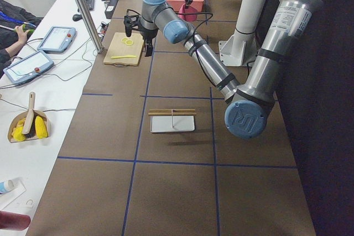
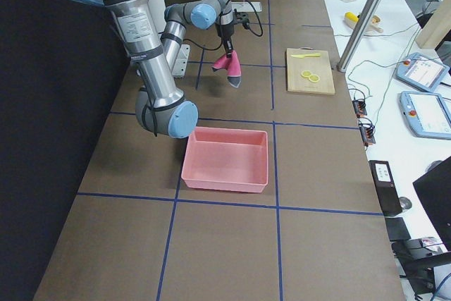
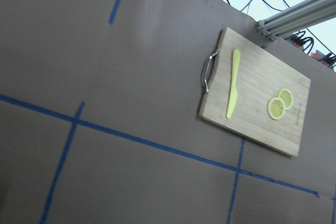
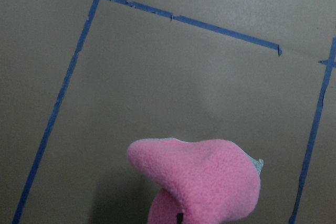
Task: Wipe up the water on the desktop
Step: 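Lower the pink cloth with the right gripper onto the table surface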
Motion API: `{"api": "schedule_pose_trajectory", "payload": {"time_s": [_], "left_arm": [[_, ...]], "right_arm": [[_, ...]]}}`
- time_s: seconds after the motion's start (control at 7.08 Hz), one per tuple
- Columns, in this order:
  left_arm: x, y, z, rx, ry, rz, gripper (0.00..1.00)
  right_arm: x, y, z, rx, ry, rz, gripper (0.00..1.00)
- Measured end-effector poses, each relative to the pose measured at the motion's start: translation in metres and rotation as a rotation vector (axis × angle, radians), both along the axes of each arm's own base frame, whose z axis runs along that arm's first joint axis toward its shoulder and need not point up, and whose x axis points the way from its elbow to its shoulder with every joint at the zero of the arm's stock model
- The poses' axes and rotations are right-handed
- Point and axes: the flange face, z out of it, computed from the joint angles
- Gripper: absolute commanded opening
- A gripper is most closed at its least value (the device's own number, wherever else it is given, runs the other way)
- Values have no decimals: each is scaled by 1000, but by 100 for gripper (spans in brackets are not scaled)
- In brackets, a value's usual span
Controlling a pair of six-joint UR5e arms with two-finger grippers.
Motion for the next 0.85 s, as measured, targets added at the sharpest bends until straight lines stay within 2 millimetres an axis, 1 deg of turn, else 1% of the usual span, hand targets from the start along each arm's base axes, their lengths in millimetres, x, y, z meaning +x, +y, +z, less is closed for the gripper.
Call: {"api": "schedule_pose_trajectory", "payload": {"time_s": [0.14, 0.28, 0.42, 0.56, 0.71, 0.85], "left_arm": [[-10, 10, 24, 22, -94, 50, 100], [-17, 23, 53, 27, -148, 104, 100], [-21, 33, 75, 20, -177, 137, 100], [-24, 40, 91, 9, -190, 154, 100], [-26, 46, 103, 10, -202, 173, 100], [-27, 50, 112, 19, -213, 193, 100]], "right_arm": [[-1, 1, 4, -82, -5, -20, 0], [-6, 4, 8, -177, -13, -39, 0], [-16, 8, 13, -273, -20, -63, 0], [-29, 9, 20, -340, -12, -76, 0], [-48, 3, 32, -375, 1, -80, 0], [-67, -12, 47, -381, -3, -72, 0]]}}
